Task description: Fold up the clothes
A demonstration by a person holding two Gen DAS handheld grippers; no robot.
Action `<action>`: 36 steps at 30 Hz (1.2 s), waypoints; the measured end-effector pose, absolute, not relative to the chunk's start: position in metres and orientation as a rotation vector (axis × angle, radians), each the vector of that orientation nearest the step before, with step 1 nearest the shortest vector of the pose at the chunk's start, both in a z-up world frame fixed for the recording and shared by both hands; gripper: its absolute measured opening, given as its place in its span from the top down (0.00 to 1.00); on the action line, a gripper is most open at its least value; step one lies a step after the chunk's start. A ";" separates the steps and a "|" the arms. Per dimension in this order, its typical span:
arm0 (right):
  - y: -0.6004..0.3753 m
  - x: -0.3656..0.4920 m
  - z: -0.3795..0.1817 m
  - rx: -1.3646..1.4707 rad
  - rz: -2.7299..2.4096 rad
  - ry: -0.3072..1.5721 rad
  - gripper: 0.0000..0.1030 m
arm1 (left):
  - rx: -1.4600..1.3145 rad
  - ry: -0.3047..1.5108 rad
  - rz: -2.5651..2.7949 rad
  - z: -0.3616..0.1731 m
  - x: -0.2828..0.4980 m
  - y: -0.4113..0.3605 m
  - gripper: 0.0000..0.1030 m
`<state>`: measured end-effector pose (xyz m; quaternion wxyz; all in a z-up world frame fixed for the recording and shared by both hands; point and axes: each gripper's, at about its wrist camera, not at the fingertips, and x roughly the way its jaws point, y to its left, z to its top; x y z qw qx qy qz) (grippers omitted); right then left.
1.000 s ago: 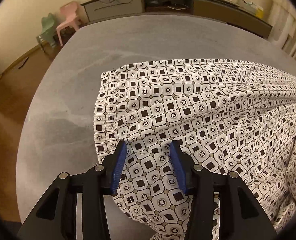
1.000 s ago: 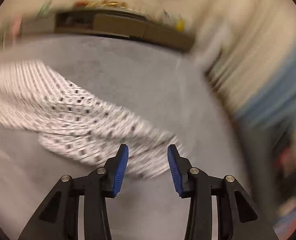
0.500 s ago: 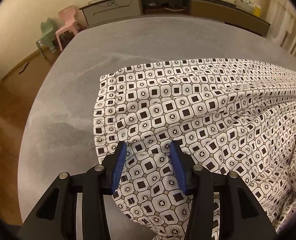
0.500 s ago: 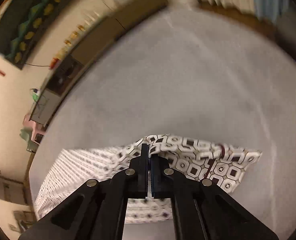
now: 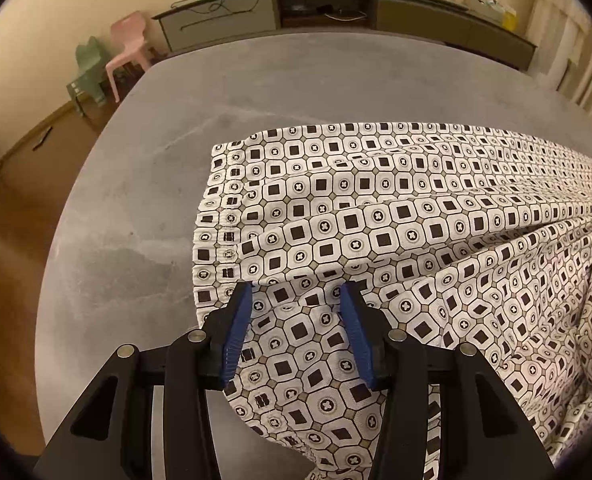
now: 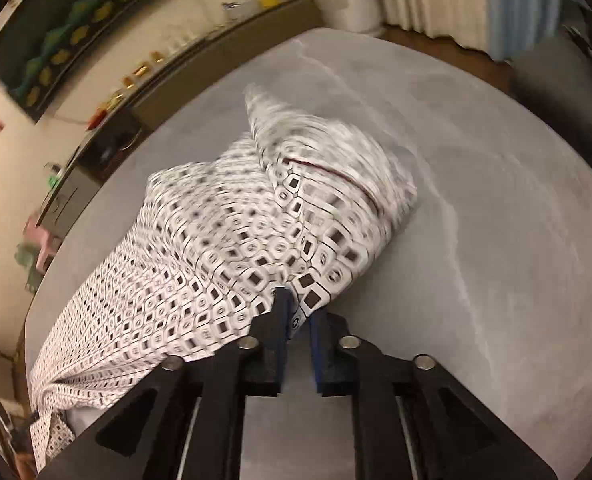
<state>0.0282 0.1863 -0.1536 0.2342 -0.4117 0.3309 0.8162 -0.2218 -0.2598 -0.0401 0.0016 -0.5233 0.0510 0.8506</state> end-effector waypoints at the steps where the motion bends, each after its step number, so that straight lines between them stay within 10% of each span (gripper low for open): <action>1: 0.183 0.031 -0.152 -1.109 2.233 0.913 0.78 | -1.644 0.166 2.670 -0.040 -0.222 -0.260 0.52; 16: 0.180 -0.004 -0.151 -1.129 2.127 0.503 0.66 | -1.683 0.283 2.780 -0.039 -0.222 -0.264 0.47; 20: 0.082 0.022 -0.124 -1.015 2.347 0.426 0.39 | -1.644 0.327 2.786 -0.024 -0.213 -0.261 0.52; 27: -0.168 0.024 -0.126 -1.606 2.982 0.480 0.37 | -1.352 0.337 2.628 0.007 -0.155 -0.223 0.52; 31: -0.286 0.011 -0.128 -1.800 3.206 0.131 0.32 | -1.437 0.417 2.530 -0.022 -0.162 -0.207 0.52; 34: -0.316 -0.015 -0.155 -1.849 3.126 -0.059 0.97 | -1.507 0.419 2.502 -0.038 -0.169 -0.210 0.50; 36: -0.287 -0.012 -0.134 -1.738 3.147 0.111 0.98 | -1.515 0.349 2.511 -0.039 -0.171 -0.222 0.49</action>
